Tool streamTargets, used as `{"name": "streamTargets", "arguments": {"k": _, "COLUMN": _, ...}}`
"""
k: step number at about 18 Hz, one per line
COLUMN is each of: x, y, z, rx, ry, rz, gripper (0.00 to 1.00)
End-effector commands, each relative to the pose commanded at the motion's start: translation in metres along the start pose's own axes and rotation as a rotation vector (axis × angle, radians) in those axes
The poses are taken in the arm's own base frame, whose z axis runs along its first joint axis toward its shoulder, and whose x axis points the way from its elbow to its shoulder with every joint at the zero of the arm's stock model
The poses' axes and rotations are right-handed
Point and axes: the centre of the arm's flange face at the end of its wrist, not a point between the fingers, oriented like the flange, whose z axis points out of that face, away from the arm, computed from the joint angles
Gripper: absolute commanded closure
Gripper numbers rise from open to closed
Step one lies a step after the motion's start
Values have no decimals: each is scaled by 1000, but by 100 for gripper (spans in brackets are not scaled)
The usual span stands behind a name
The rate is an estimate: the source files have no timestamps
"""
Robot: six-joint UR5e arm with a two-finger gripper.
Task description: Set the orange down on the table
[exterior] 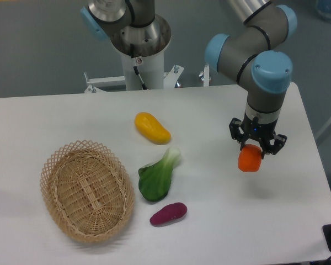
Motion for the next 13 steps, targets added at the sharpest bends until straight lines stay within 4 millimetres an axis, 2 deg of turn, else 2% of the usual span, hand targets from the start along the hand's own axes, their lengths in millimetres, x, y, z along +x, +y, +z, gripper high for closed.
{"name": "streamTargets", "arguments": {"k": 13, "x": 2, "y": 0, "z": 0, "rx": -4, "ry": 7, "rz": 3, "gripper": 68}}
